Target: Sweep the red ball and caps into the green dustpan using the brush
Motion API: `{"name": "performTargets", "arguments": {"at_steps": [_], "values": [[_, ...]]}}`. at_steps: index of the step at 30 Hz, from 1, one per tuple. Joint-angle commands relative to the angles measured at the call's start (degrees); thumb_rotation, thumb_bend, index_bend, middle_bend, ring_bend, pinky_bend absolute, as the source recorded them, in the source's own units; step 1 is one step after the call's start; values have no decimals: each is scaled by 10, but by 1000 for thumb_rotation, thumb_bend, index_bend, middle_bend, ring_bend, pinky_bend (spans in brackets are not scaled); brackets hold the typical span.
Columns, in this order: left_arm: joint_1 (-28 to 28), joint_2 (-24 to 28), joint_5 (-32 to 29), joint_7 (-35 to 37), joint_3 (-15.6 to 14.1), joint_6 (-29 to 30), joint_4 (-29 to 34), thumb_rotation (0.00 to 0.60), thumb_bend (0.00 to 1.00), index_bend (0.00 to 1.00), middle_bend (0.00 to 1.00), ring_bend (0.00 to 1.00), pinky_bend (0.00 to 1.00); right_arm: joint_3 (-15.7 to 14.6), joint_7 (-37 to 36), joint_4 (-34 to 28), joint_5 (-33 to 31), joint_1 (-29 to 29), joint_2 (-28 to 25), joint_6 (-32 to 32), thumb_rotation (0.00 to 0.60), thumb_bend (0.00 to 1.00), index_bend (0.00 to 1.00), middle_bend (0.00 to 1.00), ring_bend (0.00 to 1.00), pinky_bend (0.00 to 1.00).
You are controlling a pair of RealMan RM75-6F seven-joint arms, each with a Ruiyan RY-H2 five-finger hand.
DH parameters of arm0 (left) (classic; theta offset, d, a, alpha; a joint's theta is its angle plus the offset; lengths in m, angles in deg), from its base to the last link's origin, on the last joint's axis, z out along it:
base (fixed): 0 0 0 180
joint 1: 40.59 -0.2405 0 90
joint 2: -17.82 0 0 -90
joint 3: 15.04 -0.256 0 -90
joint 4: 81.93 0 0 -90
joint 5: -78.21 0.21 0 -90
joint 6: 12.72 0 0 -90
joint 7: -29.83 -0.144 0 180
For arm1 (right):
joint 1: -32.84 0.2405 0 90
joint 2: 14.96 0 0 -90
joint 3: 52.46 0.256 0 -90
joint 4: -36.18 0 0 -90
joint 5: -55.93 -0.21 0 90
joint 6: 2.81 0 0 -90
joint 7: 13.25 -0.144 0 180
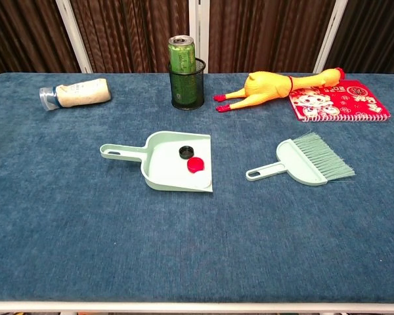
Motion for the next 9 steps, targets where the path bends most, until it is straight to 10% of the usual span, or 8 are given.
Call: {"name": "performTargets", "arguments": {"at_steps": [1,9], "values": [[-55,8,33,17,-18,56,3,600,210,247,306,233,205,-27,-45,-31,23,-82,-33,88,600,326,57,236,10,63],[-121,16,86,-4,-40,105,36,600,210,256,306,234,178,-47,-83,-36,62,-148,-34,155,600,327,68,239,10,63]]}}
